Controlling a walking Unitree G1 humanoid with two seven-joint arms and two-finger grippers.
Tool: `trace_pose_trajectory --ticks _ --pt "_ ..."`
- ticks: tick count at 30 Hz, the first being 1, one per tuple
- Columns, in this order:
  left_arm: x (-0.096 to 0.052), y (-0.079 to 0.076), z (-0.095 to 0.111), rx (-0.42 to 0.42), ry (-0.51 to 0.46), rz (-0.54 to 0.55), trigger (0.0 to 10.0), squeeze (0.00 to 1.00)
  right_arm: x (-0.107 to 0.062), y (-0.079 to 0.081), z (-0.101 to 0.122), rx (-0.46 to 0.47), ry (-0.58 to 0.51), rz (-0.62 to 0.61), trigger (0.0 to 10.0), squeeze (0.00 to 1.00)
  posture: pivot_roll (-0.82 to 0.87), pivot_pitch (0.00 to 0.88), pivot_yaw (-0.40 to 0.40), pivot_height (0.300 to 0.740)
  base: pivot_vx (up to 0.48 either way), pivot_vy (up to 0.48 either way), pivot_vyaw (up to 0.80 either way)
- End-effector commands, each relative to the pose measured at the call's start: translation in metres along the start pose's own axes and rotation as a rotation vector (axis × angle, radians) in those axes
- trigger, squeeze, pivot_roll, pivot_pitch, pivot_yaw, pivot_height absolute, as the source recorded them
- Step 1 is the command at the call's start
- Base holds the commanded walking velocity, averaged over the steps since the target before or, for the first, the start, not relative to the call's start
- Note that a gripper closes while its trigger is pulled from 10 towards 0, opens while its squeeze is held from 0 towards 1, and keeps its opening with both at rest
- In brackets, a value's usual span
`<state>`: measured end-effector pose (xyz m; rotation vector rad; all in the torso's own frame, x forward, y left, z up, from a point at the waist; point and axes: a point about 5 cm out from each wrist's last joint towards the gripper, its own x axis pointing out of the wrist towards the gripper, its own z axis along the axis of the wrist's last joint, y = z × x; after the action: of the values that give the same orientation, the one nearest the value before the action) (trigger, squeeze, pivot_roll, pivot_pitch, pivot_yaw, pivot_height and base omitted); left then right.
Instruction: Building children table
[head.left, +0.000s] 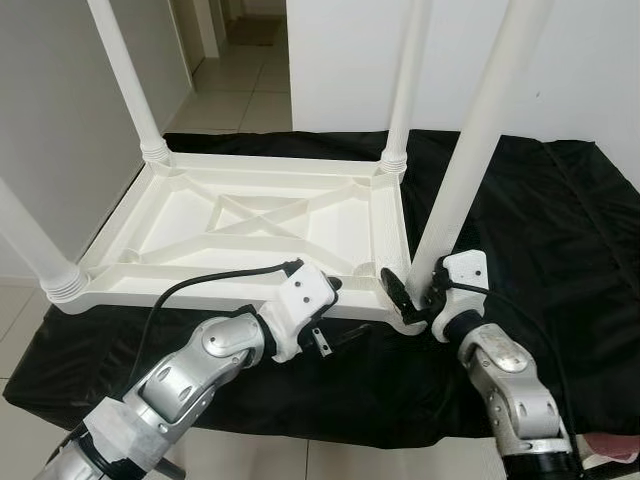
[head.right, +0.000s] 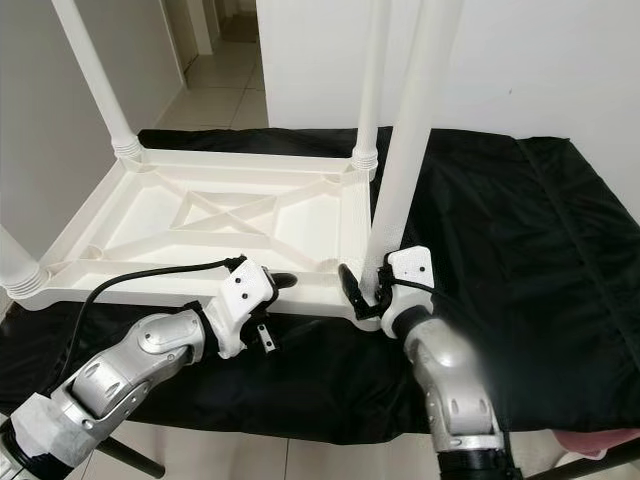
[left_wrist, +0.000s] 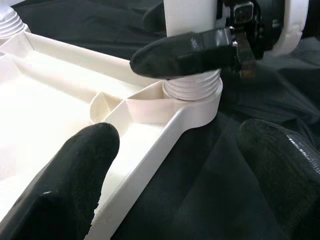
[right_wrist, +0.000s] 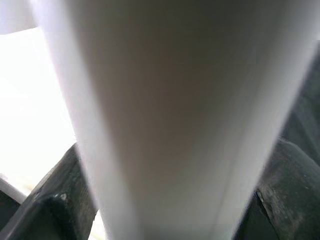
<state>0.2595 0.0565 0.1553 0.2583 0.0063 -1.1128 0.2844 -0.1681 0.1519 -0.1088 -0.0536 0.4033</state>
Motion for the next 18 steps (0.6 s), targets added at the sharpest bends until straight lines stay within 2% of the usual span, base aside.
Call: trace_pose_trajectory --ticks 1,2,4,7,11,12,13,14,15,18 --pt "-0.002 -0.011 0.000 -0.003 0.003 -0.186 10.0 0.00 0.003 0.001 -0.003 0.017 -0.001 0.042 10.0 0.00 -0.06 0.066 0.047 0.740 0.000 0.000 0.00" --pt "-0.002 -0.011 0.000 -0.003 0.003 -0.186 10.0 0.00 0.003 0.001 -0.003 0.017 -0.001 0.042 10.0 0.00 -0.06 0.066 0.047 0.740 0.000 0.000 0.00" --pt "-0.002 -0.015 -0.001 -0.009 0.004 -0.194 10.0 0.00 0.006 0.000 -0.004 0.020 -0.005 0.130 10.0 0.00 -0.06 0.065 0.045 0.740 0.000 0.000 0.00" --pt "-0.001 -0.017 -0.002 -0.011 0.004 -0.198 10.0 0.00 0.010 -0.002 -0.003 0.033 -0.017 0.192 10.0 0.00 -0.06 0.064 0.048 0.740 0.000 0.000 0.00" --pt "0.000 -0.019 -0.005 -0.013 0.004 -0.192 10.0 0.00 0.014 -0.002 -0.005 0.017 -0.015 0.239 10.0 0.00 -0.06 0.065 0.049 0.740 0.000 0.000 0.00" --pt "0.001 -0.021 -0.006 -0.018 0.003 -0.188 10.0 0.00 0.015 -0.002 -0.008 -0.001 -0.008 0.252 4.4 0.00 -0.06 0.065 0.049 0.740 0.000 0.000 0.00" --pt "0.001 -0.024 -0.007 -0.023 0.004 -0.188 10.0 0.00 0.016 -0.002 -0.009 -0.006 -0.005 0.270 1.1 0.00 -0.07 0.056 0.051 0.740 0.000 0.000 0.00" --pt "0.001 -0.024 -0.007 -0.023 0.004 -0.188 10.0 0.00 0.016 -0.002 -0.009 -0.006 -0.005 0.270 1.1 0.00 -0.07 0.056 0.051 0.740 0.000 0.000 0.00" --pt "0.001 -0.025 -0.009 -0.027 0.005 -0.188 10.0 0.00 0.017 -0.002 -0.011 -0.006 -0.006 0.281 0.0 0.00 -0.07 0.051 0.050 0.740 0.000 0.000 0.00" --pt "0.002 -0.027 -0.010 -0.028 0.006 -0.188 10.0 0.00 0.017 -0.002 -0.014 -0.017 0.009 0.290 0.0 0.00 -0.07 0.051 0.050 0.740 0.000 0.000 0.00"
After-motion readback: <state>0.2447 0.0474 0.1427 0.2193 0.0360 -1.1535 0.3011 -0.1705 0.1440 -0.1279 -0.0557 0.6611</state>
